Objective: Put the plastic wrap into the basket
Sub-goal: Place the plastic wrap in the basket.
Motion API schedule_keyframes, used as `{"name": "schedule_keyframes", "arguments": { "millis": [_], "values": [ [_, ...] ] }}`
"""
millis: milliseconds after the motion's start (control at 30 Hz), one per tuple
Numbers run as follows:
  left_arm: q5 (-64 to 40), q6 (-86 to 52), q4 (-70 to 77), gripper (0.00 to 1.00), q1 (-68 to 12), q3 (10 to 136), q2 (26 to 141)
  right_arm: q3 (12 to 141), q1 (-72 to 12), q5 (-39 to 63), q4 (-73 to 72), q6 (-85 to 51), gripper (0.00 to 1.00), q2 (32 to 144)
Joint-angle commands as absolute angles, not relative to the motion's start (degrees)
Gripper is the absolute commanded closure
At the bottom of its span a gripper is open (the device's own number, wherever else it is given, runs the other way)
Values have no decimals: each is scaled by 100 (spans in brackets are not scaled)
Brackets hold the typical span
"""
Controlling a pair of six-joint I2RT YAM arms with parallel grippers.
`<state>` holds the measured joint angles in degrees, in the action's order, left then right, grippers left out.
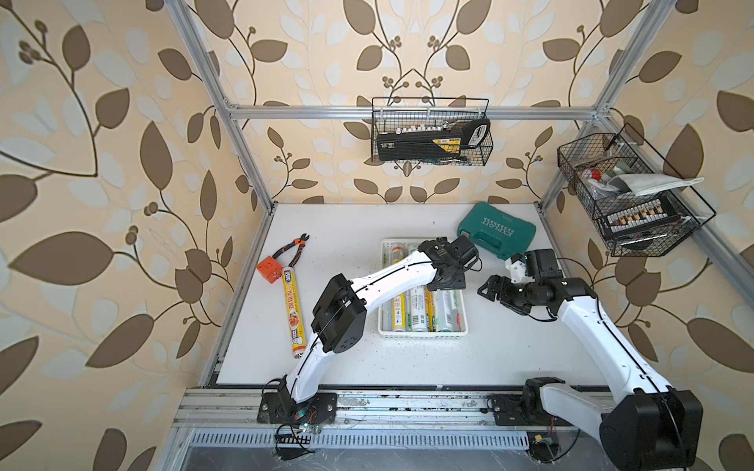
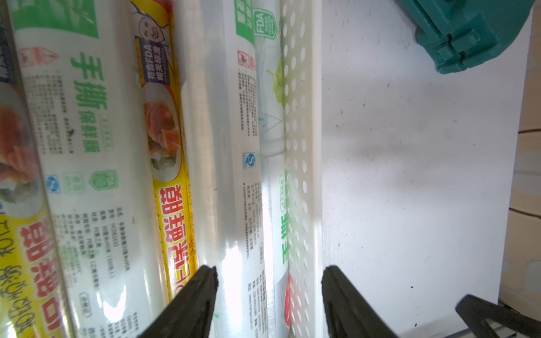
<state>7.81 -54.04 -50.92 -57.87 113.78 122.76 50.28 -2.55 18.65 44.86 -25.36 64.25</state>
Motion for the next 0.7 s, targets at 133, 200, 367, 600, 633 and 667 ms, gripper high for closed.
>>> {"name": "schedule_keyframes", "arguments": {
  "millis": [133, 200, 367, 600, 633, 667],
  "values": [
    [1250, -5106, -5381, 37, -5839, 11470, 11572, 4983, -246, 1846, 4598, -2415, 16, 6382],
    [1396, -5012, -5460, 36, -5842, 11392, 11375, 4984, -245, 1862, 4598, -2412, 16, 6394],
    [2041, -4913, -5922, 30, -5834, 11283, 10864, 5003, -244, 1876, 4614, -2407, 16, 6361],
    [3381, -5023, -6543, 15, -5809, 10612, 9721, 5023, -239, 2025, 4562, -2486, 16, 6272],
    [3570, -5082, -6615, 11, -5776, 10441, 9509, 5026, -240, 2045, 4562, -2494, 16, 6259],
    [3693, -5123, -6666, 9, -5738, 10269, 9317, 5028, -244, 2052, 4564, -2495, 16, 6243]
  ]
}}
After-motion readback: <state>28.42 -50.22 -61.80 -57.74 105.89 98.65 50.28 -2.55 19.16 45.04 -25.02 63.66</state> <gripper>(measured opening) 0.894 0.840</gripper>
